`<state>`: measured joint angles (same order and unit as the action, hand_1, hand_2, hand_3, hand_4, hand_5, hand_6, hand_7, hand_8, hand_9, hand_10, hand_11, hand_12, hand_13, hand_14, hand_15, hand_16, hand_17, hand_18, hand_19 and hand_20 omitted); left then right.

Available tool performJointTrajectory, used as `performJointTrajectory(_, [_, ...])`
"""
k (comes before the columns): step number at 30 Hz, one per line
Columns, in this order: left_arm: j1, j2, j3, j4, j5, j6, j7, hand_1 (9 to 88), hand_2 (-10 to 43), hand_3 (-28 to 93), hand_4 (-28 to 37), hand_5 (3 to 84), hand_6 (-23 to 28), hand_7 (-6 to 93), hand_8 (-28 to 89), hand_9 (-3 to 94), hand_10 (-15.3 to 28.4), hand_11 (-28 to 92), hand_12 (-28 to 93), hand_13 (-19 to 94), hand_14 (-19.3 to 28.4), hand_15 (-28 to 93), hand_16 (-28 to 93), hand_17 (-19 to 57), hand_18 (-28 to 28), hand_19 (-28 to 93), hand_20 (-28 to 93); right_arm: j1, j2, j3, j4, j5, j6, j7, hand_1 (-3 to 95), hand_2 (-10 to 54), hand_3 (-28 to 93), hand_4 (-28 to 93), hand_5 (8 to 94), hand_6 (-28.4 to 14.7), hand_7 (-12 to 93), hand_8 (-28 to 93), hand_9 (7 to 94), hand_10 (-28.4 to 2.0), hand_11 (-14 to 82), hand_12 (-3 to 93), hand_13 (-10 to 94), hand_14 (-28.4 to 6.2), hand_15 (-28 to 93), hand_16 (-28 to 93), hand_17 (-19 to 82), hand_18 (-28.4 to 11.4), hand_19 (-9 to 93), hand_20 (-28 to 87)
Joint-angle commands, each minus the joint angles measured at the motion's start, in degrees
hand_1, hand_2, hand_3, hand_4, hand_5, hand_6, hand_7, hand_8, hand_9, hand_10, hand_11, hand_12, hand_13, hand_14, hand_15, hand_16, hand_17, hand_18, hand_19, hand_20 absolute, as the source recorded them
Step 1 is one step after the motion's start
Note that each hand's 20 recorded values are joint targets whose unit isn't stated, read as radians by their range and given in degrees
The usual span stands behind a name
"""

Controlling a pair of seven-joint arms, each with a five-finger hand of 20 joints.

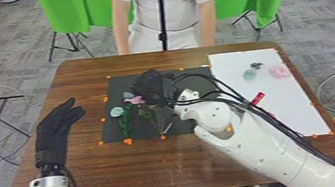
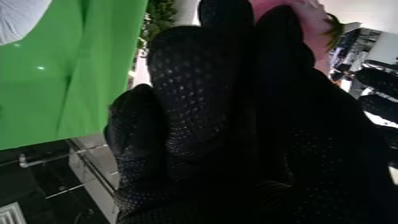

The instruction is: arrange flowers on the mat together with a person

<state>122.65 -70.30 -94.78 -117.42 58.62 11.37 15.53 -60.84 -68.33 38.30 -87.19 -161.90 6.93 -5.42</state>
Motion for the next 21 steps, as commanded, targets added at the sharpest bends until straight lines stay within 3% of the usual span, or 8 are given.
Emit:
performJointTrajectory(1, [0.0, -0.66, 0.18, 0.39, 0.40, -0.59, -0.13, 26.8, 13.1, 64, -26.4, 48.3, 3.7, 15.2, -7, 48.4, 13.6, 24, 15, 39, 17.1, 21, 3, 6.4, 12.2, 12, 19, 0.1, -1.6, 1.3, 2.3, -2.9, 1.2, -1.3, 60.5, -9.5, 61, -28, 78.9, 5.8, 21, -1, 90.7, -6.8, 2.8, 27.0, 94, 0.0, 46, 24, 62, -10.3, 92, 27])
performJointTrajectory(11, [0.2, -0.58, -0.07, 0.18, 0.53, -0.93, -0.06, 25.5, 9.5, 65, -25.2, 48.1, 3.9, 15.0, -6, 48.0, 13.7, 24, 15, 39, 17.3, 21, 3, 6.2, 12.3, 12, 18, -1.6, -2.0, 3.2, 4.6, -6.2, 0.7, -2.4, 60.2, -9.5, 61, -28, 76.3, 5.7, 20, -2, 87.7, -6.4, 2.0, 25.4, 94, 0.1, 46, 24, 62, -10.2, 92, 27])
performJointTrajectory(21, [-0.5, -0.08, -0.35, 0.54, 0.69, -1.87, 0.13, 24.8, 7.4, 65, -24.2, 47.9, 3.9, 14.9, -6, 47.9, 13.7, 23, 15, 39, 17.4, 21, 3, 6.2, 12.3, 11, 18, -2.4, -0.5, 2.1, 3.6, -6.1, -1.1, -1.5, 59.3, -9.5, 62, -27, 73.9, 5.5, 21, -3, 85.5, -6.5, 1.9, 24.8, 94, 0.2, 46, 25, 62, -10.1, 92, 26])
